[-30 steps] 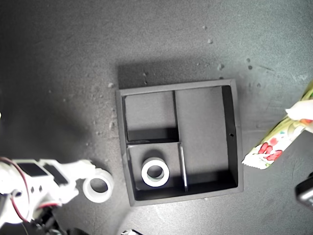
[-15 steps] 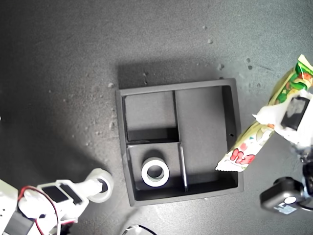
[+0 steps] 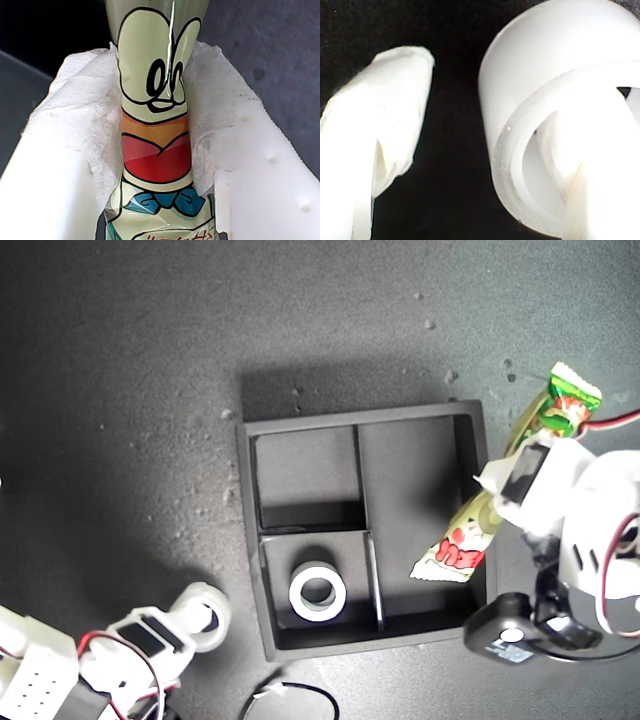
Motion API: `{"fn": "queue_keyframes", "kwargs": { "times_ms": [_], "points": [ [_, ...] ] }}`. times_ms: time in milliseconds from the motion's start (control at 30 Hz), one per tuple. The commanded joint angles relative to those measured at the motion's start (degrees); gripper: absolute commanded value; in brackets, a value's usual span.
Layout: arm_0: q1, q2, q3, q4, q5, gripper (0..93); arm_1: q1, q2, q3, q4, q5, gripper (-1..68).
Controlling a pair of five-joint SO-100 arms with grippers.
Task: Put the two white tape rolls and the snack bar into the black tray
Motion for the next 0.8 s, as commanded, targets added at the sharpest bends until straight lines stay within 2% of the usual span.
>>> {"fn": "queue_keyframes", "kwargs": {
  "times_ms": [0,233,467,600,733,767],
  "points": [
    [-1.4,-2.0,-3.2,-1.1,-0.2,14.9,-1.2,-0.5,-2.2,-2.7,-1.7,-0.5],
    [-3.0,-4.0,-4.2,-2.3,1.0,1.1,-4.7,-5.0,-6.2,-5.0,-0.6,-0.5],
    [-3.3,1.6,-1.9,-1.6,1.3,0.0,-6.8,-5.2,-3.2,-8.1,0.2,-0.4],
    [-3.2,7.5,-4.5,5.2,1.2,0.0,-7.3,-5.5,-1.6,-9.0,0.2,-0.4],
    [-3.3,7.4,-18.1,18.7,2.8,0.0,-7.1,-6.0,0.4,-10.3,0.4,-0.1],
    [-3.5,6.8,-22.2,22.1,3.8,0.0,-7.0,-6.2,0.9,-10.7,0.4,2.4]
  ]
}}
